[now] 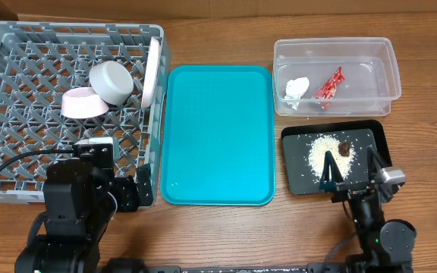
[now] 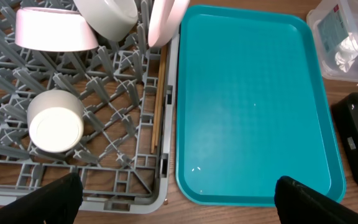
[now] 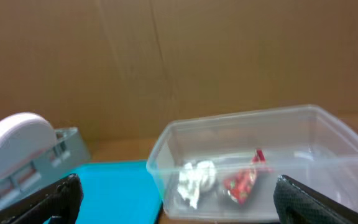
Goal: Sort waste into correct bins and load items into the dishwasher
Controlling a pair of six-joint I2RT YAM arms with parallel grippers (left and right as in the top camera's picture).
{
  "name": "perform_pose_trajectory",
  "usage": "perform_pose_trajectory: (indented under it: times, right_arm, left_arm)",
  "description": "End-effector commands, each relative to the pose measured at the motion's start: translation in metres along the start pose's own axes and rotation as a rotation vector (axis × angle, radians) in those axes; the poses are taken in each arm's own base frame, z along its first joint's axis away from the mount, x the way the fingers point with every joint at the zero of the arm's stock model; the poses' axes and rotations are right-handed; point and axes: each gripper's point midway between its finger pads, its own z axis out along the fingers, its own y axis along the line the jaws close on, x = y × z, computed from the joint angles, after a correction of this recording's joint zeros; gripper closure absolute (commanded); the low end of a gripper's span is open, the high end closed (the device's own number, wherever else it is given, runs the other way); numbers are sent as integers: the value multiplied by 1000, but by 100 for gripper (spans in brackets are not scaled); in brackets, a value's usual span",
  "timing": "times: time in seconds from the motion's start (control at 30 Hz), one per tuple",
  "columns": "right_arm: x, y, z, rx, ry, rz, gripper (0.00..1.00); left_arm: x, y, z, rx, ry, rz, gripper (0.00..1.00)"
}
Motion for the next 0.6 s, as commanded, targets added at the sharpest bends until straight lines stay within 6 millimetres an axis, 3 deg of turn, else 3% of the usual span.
perform_pose_trajectory:
  times: [0.0,0.2,0.57]
  right_arm:
    - [7,1,0,-18,8,-56,0]
    - [29,-4,-1,-4,99,-93,0]
    - [29,-4,-1,-4,96,-93,0]
  left_arm:
    - [0,2,0,-8,-1,-4,0]
    - [0,2,0,-8,-1,-4,0]
    - [0,2,0,-8,-1,-4,0]
